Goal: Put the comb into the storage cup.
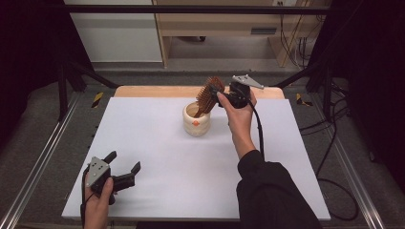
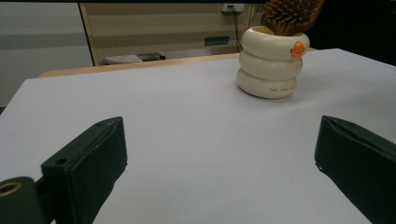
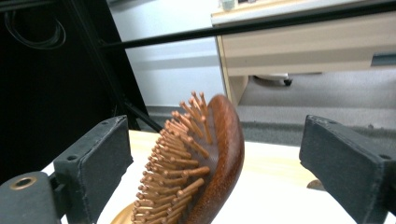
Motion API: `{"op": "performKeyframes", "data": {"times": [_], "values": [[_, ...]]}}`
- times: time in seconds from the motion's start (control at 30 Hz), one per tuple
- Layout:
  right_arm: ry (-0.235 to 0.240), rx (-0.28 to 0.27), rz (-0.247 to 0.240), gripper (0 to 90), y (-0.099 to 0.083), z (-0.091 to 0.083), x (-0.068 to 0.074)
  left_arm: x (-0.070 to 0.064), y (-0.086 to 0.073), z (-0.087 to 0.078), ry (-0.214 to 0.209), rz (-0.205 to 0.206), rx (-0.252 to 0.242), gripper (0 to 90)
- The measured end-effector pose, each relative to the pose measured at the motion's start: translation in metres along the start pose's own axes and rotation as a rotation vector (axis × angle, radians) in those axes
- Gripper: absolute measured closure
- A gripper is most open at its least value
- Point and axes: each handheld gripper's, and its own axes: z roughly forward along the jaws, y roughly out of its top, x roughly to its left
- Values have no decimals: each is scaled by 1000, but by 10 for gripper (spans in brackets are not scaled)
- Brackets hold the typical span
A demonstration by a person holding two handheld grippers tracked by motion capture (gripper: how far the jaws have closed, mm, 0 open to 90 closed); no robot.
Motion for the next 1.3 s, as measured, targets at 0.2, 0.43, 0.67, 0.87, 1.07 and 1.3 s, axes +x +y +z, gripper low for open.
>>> {"op": "performKeyframes", "data": {"times": [0.2,0.43,0.67,0.87,1.07,1.3], "values": [[11,-29,-40,76,8,-13,2,-1,0,0,3,4,0,23],[45,-33,-44,74,15,-26,-3,1,1,-2,26,1,-15,16],[59,-36,-56,66,19,-34,-9,3,1,-3,38,-3,-27,15],[73,-36,-80,85,20,-39,-13,5,1,-4,45,-7,-30,15],[77,-41,-77,88,17,-45,-15,6,1,-5,41,-14,-36,15],[87,-43,-70,92,19,-53,-18,6,2,-5,43,-12,-38,15]]}}
